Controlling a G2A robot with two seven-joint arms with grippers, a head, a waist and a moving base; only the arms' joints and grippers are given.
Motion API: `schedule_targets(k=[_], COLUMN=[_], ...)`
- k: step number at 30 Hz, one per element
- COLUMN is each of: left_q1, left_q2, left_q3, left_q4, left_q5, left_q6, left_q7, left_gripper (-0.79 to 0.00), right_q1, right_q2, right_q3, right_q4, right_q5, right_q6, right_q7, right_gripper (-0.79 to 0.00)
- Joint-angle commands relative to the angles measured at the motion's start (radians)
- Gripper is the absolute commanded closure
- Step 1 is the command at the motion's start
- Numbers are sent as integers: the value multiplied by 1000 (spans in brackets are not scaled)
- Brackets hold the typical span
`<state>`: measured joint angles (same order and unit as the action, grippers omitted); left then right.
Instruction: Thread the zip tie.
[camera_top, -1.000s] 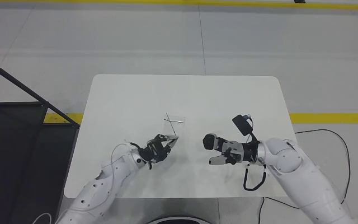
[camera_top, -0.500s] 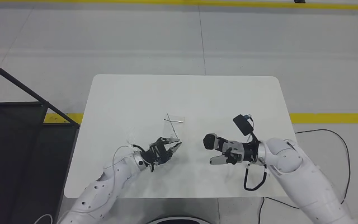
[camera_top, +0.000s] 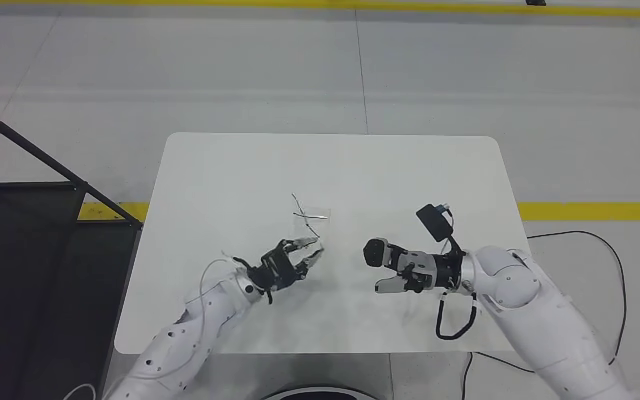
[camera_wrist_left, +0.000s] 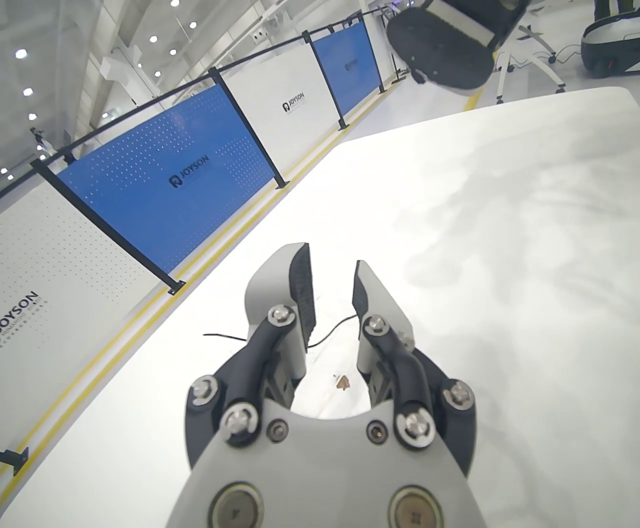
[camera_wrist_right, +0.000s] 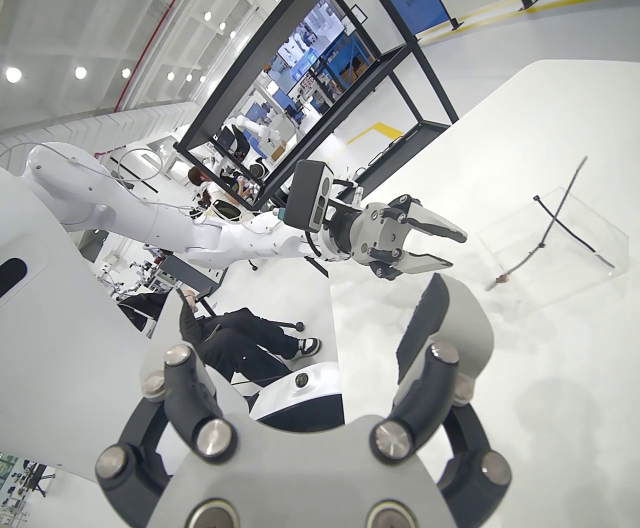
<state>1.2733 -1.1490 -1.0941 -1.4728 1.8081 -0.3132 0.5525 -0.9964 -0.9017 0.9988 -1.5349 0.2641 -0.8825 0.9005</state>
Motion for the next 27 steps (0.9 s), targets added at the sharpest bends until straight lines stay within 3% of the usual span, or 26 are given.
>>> schedule_targets(k=[1, 10, 11, 13, 19, 27], left_q1=[-2, -4, -1, 12, 75, 158], left_q2=[0, -3, -3, -1, 14, 37], left_q3=[0, -6, -10, -22, -90, -192], left_q4=[1, -7, -15, -36, -107, -209], left_q5=[-6, -81, -106, -166, -349, -550], left_q6=[-5, -38, -54, -107, -286, -460], left_q7=[-3, 54, 67, 93, 132, 35], left_gripper=[-348, -391, -459, -779, -785, -785], right_q1=[0, 1, 2, 3, -1, -14], right_q2=[0, -3, -3, -3, -1, 13], right_q3=[0, 0, 1, 2, 18, 93], right_q4=[0, 2, 3, 5, -5, -21], right_q5=[0, 0, 0, 3, 10, 35], right_q6=[0, 3, 4, 5, 8, 41], right_q7=[1, 4, 4, 5, 9, -14], right_gripper=[-785, -785, -785, -785, -785, -785])
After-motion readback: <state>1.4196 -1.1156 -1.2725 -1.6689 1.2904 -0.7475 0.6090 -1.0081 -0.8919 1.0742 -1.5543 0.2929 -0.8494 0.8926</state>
